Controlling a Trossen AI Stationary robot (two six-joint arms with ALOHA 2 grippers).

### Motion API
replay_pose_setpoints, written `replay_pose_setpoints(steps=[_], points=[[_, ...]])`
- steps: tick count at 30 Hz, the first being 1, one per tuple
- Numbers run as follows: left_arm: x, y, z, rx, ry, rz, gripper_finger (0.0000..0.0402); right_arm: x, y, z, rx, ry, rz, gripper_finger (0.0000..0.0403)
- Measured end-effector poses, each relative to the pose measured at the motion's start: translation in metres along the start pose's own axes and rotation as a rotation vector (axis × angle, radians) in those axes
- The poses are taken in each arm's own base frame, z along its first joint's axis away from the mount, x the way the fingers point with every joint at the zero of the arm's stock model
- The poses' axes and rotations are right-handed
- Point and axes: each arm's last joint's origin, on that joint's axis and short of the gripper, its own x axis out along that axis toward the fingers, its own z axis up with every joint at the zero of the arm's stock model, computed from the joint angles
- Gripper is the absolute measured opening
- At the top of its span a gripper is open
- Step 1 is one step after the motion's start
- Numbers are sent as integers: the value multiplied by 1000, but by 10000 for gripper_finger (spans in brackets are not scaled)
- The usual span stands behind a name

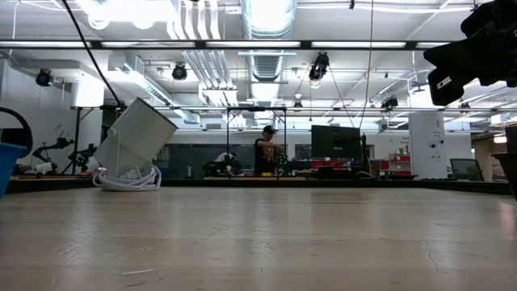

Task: Pick & Place Office items
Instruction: Return to Home Position

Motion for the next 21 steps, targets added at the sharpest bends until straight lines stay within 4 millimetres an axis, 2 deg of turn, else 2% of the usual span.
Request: replay_pose_setpoints(steps=[5, 8, 15, 21], points=[[21, 24, -1, -8, -175, -218, 2, 0, 0, 0, 0, 0, 0, 8], [33, 45, -11, -23, -281, -320, 2, 0, 0, 0, -1, 0, 0, 8], [61, 91, -43, -100, -333, -292, 1, 0, 0, 0, -1, 0, 0, 8], [64, 129, -54, -113, -415, -284, 0, 0, 0, 0, -1, 0, 0, 8]])
